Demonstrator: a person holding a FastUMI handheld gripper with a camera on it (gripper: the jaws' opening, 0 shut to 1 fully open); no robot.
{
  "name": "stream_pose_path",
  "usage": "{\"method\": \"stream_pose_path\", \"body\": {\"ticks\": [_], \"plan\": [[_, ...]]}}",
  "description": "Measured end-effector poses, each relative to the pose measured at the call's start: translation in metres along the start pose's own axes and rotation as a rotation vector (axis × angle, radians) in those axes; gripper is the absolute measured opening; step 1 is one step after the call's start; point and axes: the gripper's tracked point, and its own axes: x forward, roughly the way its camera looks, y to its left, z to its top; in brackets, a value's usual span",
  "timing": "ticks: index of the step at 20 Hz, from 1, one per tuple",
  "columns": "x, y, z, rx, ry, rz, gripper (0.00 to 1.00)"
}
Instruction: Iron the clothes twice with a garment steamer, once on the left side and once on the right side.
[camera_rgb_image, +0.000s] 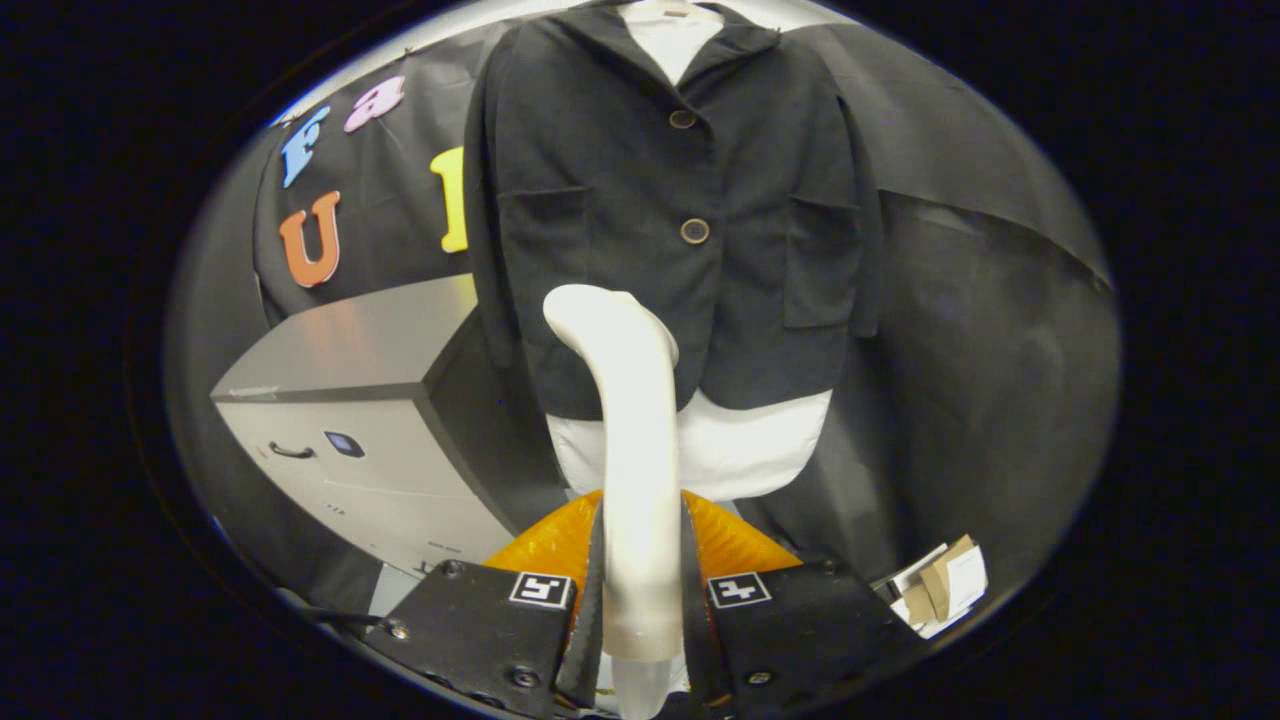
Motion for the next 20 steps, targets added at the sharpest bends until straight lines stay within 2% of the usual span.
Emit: {"method": "stream_pose_path", "body": {"ticks": [4,11,20], "plan": [[-0.025,-0.012,0.024,0.064,-0.048,-0.003,0.37],[-0.086,-0.079,0.079,0.171,-0.186,-0.030,0.36],[-0.121,-0.131,0.211,0.266,-0.425,-0.038,0.36]]}}
